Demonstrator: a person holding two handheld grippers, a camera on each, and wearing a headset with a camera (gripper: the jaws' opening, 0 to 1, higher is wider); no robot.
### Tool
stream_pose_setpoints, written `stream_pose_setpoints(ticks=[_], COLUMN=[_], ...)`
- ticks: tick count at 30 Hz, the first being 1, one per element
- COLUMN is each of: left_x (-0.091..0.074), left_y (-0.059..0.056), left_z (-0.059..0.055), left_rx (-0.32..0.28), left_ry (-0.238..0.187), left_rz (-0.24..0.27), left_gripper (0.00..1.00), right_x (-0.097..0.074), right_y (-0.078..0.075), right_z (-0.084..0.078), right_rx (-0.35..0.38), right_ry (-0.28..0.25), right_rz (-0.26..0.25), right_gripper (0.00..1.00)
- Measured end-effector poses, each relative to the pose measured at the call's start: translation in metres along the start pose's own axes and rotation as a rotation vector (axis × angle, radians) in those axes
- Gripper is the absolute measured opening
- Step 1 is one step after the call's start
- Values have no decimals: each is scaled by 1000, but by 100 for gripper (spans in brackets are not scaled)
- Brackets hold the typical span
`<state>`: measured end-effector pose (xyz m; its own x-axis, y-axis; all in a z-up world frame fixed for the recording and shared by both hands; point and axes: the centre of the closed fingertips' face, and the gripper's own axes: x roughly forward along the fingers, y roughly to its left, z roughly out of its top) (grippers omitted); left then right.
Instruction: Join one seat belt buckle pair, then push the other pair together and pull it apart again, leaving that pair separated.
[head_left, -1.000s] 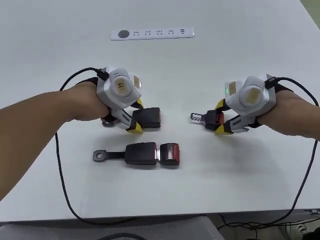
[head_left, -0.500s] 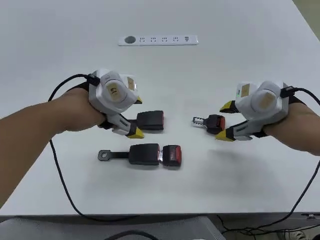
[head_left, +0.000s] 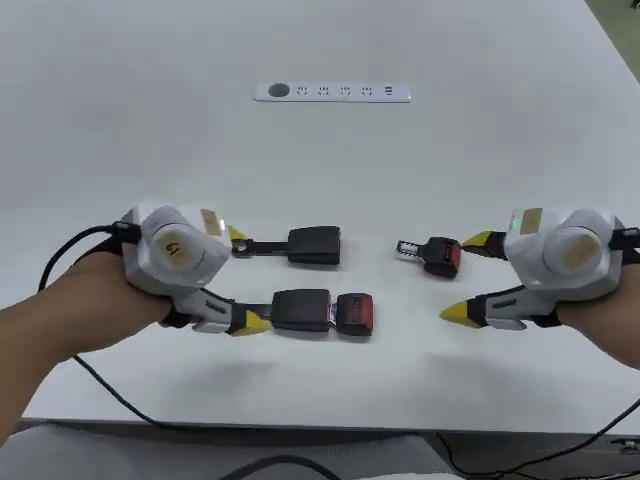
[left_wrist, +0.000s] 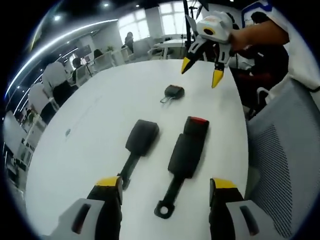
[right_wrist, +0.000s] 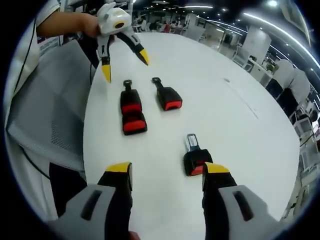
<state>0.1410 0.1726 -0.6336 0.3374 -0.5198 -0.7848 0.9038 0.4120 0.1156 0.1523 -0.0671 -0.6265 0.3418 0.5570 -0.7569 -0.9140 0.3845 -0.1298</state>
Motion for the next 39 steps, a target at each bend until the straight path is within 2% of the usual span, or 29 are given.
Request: stream_pose_setpoints(ticks=[4,8,9,13,15,16,20,24,27,28,30,35,39], left_x=[-15,-22,-24,-32,-36,-39,-47,-53,-55,-56,-57,-61,-59], left_y=[1,4,8,9,10,11,6,3,1,0,-1,3,0], left_z=[-17,-27,-33,-42,-49,-51,-55,-62,-64,-64,-62,-62,-56], left_rx=[-62,-112,-128,-169,-183,-219,-301,-329,-359,-367,-376,-393,-391], left_ry=[0,-7,-6,-6,15,9,-30,-41,-68,-72,-77,-110,-124], left_rz=[34,66,75,91,112,123,134,141,145,143,145,160,157], left_gripper=[74,75,75,76,78,79,88,92,100,100,100,100,100], right_x=[-7,-9,-9,-12,-14,-15,-19,-17,-18,-19,-20,-20,-26], right_y=[3,0,-1,2,2,4,9,9,11,12,16,22,22], right_z=[-6,-10,-11,-7,-5,-3,-3,-12,-14,-15,-11,-13,-11], right_rx=[31,92,99,118,123,140,191,225,263,271,291,310,357], right_ry=[-7,-22,-22,-44,-57,-66,-87,-90,-99,-92,-109,-125,-153], right_rz=[-4,-20,-25,-35,-44,-42,-54,-72,-86,-88,-87,-86,-96], right_gripper=[57,59,60,62,63,64,75,88,100,100,100,100,99])
